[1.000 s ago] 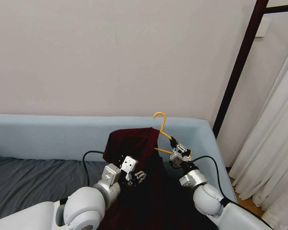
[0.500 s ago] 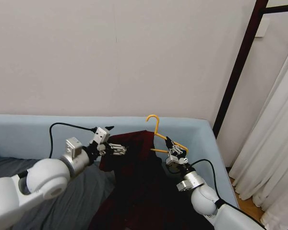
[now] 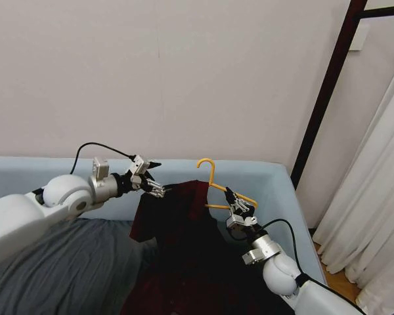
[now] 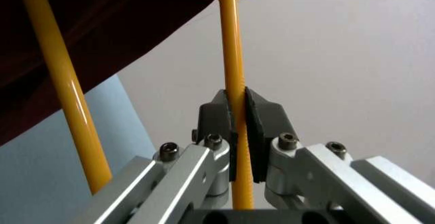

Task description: Pick up the clothes from the sofa and hang them on the clothes hanger.

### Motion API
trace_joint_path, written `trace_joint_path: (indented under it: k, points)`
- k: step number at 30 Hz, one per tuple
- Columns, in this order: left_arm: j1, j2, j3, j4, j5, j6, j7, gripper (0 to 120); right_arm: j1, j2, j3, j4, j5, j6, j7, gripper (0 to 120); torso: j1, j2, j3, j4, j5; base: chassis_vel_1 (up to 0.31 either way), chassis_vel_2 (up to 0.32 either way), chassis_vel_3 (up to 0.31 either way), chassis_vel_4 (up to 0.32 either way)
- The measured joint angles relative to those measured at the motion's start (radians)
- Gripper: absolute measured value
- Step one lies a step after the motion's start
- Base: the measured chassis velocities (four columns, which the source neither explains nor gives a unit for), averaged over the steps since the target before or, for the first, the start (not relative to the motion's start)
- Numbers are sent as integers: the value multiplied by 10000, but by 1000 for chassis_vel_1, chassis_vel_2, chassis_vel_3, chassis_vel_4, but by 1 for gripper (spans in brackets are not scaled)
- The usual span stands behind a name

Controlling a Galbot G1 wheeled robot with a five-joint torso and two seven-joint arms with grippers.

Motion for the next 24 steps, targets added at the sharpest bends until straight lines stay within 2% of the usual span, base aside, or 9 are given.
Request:
trace_joint_path:
  k: [2,3,7,16,19,22,24]
  points:
    - [-604,-342,601,361,-8,-150,384,101,-55,-38,93,43,-52,29,7,4,1,0,-1,0,-3,0,0,0,0]
    - [-604,-342,601,361,-8,-150,384,101,-55,-38,93,43,-52,29,7,4,1,0,-1,0,-3,0,0,0,0]
    - [-1615,-1083,1897,964,174,-307,874,100,-175,-167,179,164,-97,71,33,4,1,0,0,-6,-3,0,0,0,0]
    - [-2371,-1143,3222,1359,935,-471,1394,100,-172,-229,281,192,-251,217,69,4,0,1,-2,4,-4,0,0,0,0]
    - [-2482,-1283,3413,1611,866,-481,1549,100,-164,-243,287,200,-407,265,69,4,-1,1,-1,-2,-3,0,0,0,0]
    - [-2577,-1385,3606,1809,687,-552,1924,99,-156,-245,338,199,-587,354,69,4,0,1,-1,-4,-3,0,0,0,0]
    - [-2623,-1506,3726,2039,615,-674,2678,95,-169,-314,391,195,-835,483,69,4,-1,1,-1,0,-3,0,0,0,0]
